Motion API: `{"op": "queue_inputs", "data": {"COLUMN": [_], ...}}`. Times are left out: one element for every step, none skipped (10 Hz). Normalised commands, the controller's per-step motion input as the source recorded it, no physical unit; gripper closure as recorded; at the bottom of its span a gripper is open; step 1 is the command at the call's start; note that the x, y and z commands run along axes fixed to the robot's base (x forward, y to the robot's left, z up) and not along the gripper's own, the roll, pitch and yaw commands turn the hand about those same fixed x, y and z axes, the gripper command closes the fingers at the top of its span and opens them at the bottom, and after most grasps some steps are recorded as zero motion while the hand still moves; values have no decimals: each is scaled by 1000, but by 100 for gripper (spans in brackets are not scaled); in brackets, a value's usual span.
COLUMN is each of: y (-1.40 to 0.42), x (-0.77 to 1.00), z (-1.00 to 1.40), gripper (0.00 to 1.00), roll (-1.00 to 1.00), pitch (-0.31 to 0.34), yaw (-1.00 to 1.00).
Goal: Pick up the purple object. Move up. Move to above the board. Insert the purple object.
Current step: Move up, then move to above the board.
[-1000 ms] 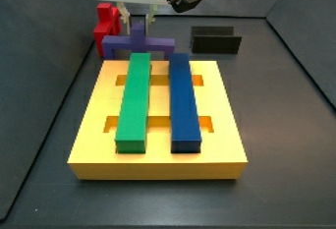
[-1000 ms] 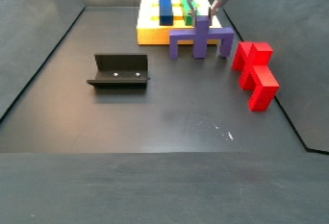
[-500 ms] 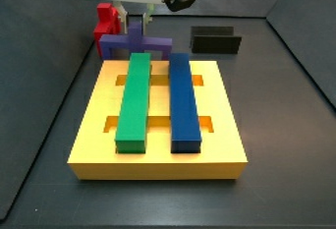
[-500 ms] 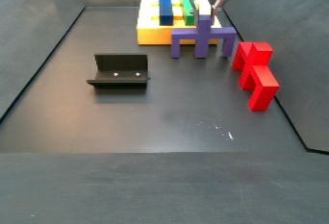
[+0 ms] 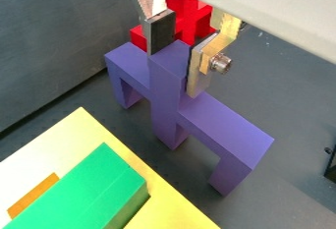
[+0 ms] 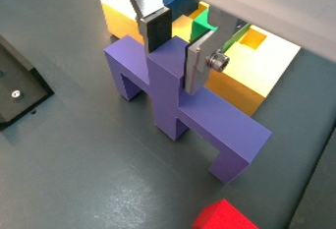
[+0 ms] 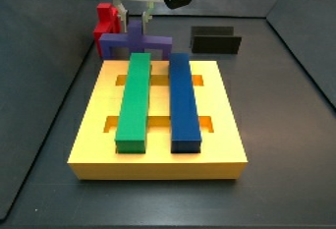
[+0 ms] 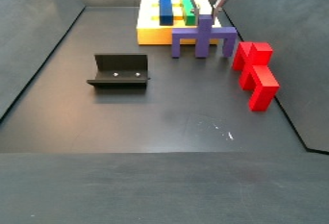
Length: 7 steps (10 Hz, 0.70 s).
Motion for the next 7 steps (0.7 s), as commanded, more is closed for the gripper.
{"op": "queue_inputs", "data": {"y": [0, -5, -10, -6, 0, 1, -5], "x": [0, -5, -43, 0, 0, -10, -71], "z": [833, 841, 575, 280, 1400, 1400, 1400], "gripper": [100, 100, 100, 100, 100, 100, 100], "roll": [0, 3, -11, -36, 0, 3, -25], "pitch": [0, 10, 61, 47, 0, 8, 19], "yaw": [0, -21, -25, -17, 0, 6, -2]}}
